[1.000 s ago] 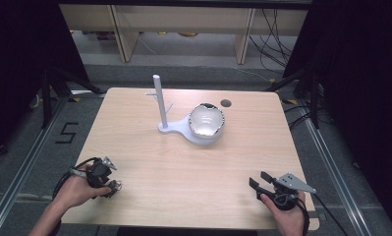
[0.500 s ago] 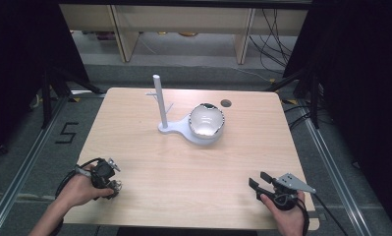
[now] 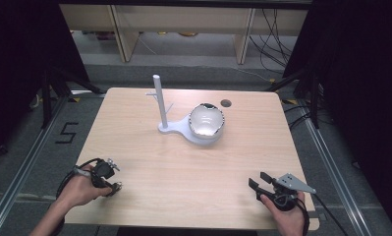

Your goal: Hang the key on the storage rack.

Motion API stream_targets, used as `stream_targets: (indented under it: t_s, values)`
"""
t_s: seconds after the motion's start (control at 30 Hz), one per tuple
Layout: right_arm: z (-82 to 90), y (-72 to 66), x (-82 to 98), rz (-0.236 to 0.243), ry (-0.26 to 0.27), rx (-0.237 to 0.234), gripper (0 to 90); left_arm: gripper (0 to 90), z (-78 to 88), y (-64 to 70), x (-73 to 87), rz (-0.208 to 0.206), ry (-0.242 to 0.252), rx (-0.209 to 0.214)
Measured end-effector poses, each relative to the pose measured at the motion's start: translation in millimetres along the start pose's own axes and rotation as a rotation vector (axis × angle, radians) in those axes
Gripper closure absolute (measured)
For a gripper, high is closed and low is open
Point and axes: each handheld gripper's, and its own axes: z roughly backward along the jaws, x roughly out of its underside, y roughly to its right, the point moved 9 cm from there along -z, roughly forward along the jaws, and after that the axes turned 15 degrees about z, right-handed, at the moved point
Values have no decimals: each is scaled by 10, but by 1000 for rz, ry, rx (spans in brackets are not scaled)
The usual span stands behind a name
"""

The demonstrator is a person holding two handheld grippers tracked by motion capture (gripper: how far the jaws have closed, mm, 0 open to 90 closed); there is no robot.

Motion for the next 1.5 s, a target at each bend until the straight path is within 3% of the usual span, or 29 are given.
stream_targets:
  t_s: [0.07, 0.1, 0.13, 0.17, 0.27, 0.3, 0.33, 0.4, 0.43, 0.6, 0.9, 0.93, 0.97, 1.17, 1.3, 1.43, 1.47, 1.5]
  values:
    - [2, -19, -3, -12, 1, -15, 439, 703, 19, -3, 5, -14, -6, -2]
    - [0, -14, -3, -7, 5, -14, 439, 822, 30, 5, -27, 4, 50, 12]
    - [0, -15, -2, -10, 5, -14, 439, 835, 39, -14, -28, 12, 52, 13]
    - [1, -10, -1, -7, 4, -8, 439, 835, 27, -4, -26, 23, 67, 14]
    - [-16, -3, -2, 6, 7, -9, 439, 831, 25, 10, -11, -8, 37, -21]
    - [-5, -41, 1, -31, -6, -11, 439, 831, 21, 6, -23, -15, 46, -29]
    - [-18, -3, -7, 18, 8, -4, 439, 832, 27, 4, -25, -15, 38, -29]
    - [-15, -10, -6, 9, 3, -7, 439, 847, 47, 9, -29, 9, 43, -21]
    - [-9, -37, -2, -24, -2, -11, 439, 858, 63, 1, -25, 6, 37, -15]
    - [-4, -41, -10, -43, 8, -16, 439, 864, 46, 25, -18, 45, 85, 3]
    - [-12, -37, -7, -39, 6, -9, 439, 865, 104, 67, -15, 21, 123, -4]
    - [-11, -41, -6, -44, 4, -10, 439, 865, 109, 76, -40, 36, 150, -3]
    - [-12, -42, -6, -43, 4, -10, 439, 865, 144, 67, -42, 19, 144, -4]
    - [-14, -38, -7, -37, 7, -9, 439, 864, 295, 75, -174, 29, 211, -13]
    - [-15, -36, -1, -40, 2, -7, 439, 864, 406, 72, -289, 9, 244, -25]
    - [-24, -3, -11, 6, 16, -9, 439, 865, 515, 70, -464, 13, 333, -44]
    - [-24, 2, -12, 8, 18, -7, 439, 864, 540, 72, -504, 19, 349, -43]
    - [-13, -19, -11, -24, 9, -3, 439, 864, 566, 70, -556, 21, 378, -44]
